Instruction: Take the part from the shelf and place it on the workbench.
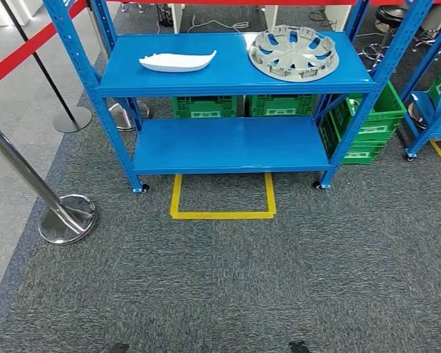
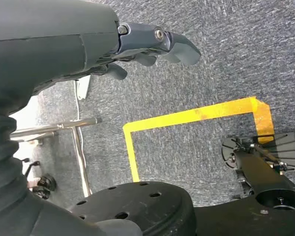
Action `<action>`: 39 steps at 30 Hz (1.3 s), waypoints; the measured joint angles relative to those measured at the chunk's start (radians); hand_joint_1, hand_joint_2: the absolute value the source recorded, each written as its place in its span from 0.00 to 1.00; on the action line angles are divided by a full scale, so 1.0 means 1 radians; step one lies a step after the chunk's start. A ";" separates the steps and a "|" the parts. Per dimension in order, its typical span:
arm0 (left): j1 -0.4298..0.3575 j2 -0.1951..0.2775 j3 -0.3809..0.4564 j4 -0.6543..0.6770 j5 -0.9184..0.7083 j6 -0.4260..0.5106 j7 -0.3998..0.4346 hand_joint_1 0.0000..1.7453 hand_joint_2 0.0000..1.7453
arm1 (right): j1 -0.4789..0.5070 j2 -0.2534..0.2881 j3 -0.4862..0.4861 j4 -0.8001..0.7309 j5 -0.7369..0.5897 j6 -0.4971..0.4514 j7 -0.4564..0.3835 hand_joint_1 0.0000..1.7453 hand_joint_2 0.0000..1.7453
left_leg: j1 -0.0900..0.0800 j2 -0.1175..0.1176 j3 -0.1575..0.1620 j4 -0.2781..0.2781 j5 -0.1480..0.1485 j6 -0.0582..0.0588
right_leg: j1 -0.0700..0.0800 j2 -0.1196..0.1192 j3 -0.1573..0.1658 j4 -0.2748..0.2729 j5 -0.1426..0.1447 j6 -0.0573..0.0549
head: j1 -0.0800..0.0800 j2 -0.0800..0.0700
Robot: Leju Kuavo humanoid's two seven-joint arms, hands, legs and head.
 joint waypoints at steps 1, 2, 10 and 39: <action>0.000 0.000 0.001 0.000 0.002 0.000 -0.002 0.00 1.00 | 0.000 0.000 0.000 0.000 -0.004 0.002 -0.003 0.00 1.00 | 0.000 0.000 0.000 0.000 0.000 0.000 | 0.000 0.000 0.000 0.000 0.000 0.000 | 0.000 0.000; 0.000 0.000 0.003 0.000 0.005 0.000 -0.005 0.00 1.00 | 0.000 0.000 0.000 0.000 -0.010 0.004 -0.007 0.00 1.00 | 0.000 0.000 0.000 0.000 0.000 0.000 | 0.000 0.000 0.000 0.000 0.000 0.000 | 0.000 0.000; 0.002 -0.003 0.019 0.000 -0.016 -0.016 -0.063 0.00 1.00 | -0.023 0.002 -0.010 -0.002 -0.043 0.088 -0.094 0.00 1.00 | 0.000 0.000 0.000 0.000 0.000 0.000 | 0.000 0.000 0.000 0.000 0.000 0.000 | 0.000 0.000; -0.044 -0.033 -0.081 0.000 -0.162 0.047 -0.188 0.00 0.75 | -0.399 -0.004 0.485 -0.016 0.223 0.074 -0.171 0.00 1.00 | 0.000 0.000 -0.004 0.000 0.007 0.003 | 0.000 0.001 -0.003 0.001 0.007 0.002 | 0.000 0.000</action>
